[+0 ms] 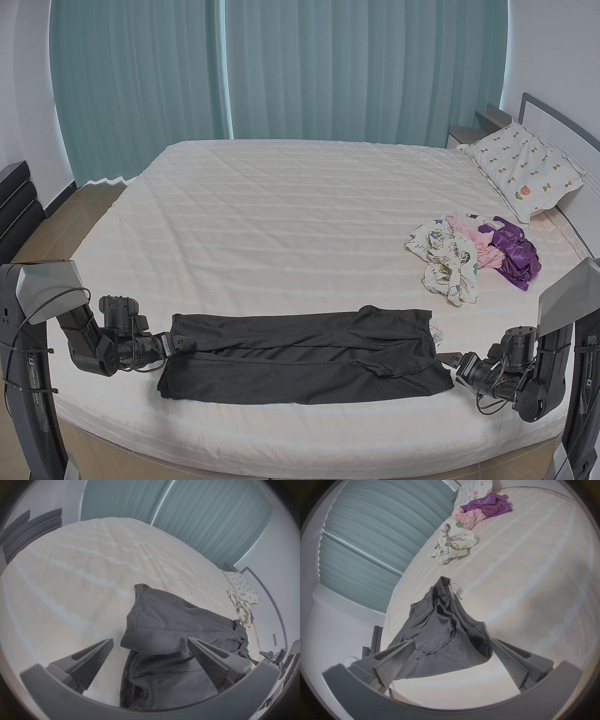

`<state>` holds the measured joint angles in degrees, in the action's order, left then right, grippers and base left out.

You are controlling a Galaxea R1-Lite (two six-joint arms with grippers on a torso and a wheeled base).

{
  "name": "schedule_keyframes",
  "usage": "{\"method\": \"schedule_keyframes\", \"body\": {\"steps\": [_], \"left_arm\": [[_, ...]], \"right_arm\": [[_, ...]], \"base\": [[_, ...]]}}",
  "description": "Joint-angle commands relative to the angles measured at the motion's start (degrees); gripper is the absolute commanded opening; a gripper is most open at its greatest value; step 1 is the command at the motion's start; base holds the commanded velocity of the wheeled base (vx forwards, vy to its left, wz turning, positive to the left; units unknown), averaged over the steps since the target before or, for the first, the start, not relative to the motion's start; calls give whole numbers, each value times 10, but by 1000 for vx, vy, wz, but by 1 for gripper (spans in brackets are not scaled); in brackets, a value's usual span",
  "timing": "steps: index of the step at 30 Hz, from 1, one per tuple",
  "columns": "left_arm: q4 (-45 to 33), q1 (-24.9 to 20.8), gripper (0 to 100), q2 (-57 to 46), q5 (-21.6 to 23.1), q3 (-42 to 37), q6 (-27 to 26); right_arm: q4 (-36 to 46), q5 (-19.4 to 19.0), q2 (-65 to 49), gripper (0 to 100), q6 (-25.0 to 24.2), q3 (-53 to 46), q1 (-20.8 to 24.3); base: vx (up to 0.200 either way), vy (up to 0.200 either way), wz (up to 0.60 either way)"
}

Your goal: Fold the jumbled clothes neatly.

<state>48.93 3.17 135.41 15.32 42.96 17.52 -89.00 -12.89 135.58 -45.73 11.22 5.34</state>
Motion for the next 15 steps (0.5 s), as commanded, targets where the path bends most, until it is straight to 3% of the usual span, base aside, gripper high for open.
{"method": "schedule_keyframes", "body": {"steps": [1,15], "left_arm": [[-1,-3,100,17,0,12,-1],[1,-36,100,28,1,24,0]], "right_arm": [[-7,0,3,100,0,0,5],[-7,-1,2,100,-1,-4,8]], "base": [[0,0,0],[0,0,0]]}}
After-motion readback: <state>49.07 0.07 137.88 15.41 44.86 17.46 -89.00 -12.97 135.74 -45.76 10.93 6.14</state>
